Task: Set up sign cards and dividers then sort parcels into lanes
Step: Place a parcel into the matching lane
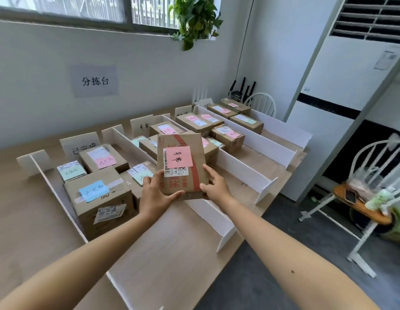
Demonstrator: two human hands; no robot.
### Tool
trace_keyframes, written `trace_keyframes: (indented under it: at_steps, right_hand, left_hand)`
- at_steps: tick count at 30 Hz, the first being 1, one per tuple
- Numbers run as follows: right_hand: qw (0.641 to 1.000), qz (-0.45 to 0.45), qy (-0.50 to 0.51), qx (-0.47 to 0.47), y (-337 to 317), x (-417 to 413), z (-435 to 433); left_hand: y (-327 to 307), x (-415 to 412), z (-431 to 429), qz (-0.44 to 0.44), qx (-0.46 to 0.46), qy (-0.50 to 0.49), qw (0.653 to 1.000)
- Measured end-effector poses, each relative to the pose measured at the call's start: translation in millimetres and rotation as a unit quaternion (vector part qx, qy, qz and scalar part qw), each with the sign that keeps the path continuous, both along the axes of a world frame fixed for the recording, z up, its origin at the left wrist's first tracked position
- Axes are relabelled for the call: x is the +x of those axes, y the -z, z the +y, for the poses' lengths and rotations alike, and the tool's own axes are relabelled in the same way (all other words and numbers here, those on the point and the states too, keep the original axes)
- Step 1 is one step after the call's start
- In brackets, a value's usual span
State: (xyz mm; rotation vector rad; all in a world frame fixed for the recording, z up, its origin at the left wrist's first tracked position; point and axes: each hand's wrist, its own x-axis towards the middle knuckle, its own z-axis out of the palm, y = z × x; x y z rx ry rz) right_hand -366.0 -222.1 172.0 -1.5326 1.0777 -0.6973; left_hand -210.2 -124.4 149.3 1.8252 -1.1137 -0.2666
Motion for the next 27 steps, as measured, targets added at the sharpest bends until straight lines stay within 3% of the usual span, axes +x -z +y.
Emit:
trace_keyframes:
  at_steps: [10,27]
  right_hand:
    - [0.999,0.013,0.023,0.039,11,-13,-44]
    - [0.998,0.019,-0.013,0.064,23,-60,-121]
  left_hand:
    - [13,-1,-44,0.014,0.024,0.053,0.998]
    - [24,-44,-114,0.025,0.041,0.055,0.997]
